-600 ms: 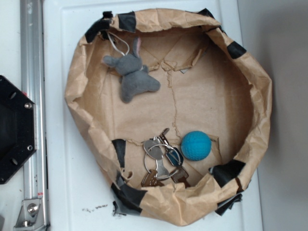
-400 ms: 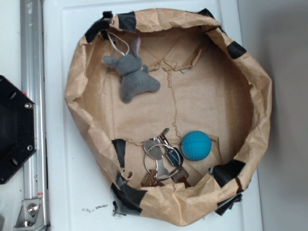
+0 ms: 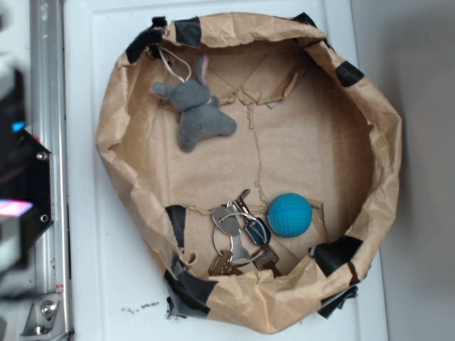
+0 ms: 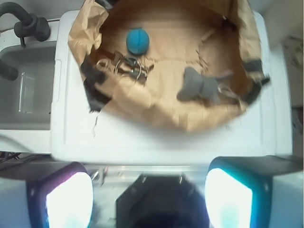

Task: Grab the gray animal.

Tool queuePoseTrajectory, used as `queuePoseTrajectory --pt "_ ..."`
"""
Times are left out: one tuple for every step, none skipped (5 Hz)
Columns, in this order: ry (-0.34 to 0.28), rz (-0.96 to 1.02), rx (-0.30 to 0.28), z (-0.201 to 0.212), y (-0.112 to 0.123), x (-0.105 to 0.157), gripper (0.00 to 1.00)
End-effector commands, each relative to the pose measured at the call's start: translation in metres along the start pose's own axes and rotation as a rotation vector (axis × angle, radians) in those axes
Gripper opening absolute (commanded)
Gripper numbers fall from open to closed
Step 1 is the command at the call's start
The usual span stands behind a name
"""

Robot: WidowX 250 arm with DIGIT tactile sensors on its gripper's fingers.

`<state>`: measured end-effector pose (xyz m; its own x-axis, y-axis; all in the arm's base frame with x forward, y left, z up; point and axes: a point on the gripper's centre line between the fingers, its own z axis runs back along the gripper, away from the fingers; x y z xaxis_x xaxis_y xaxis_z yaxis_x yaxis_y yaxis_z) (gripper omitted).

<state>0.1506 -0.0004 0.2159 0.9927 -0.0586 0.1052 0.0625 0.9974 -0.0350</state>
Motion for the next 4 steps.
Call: queuePoseTrajectory --pt "0.072 -0.225 -0.037 -0.053 0.038 0.044 1.00" --pt "0.105 -0.220 0.030 -0.079 0.053 0.052 1.00" --pt "0.053 -0.256 0.064 -0.106 0.056 0.065 1.00" --pt "0.028 -0.329 0.091 -0.132 0.043 0.077 1.00"
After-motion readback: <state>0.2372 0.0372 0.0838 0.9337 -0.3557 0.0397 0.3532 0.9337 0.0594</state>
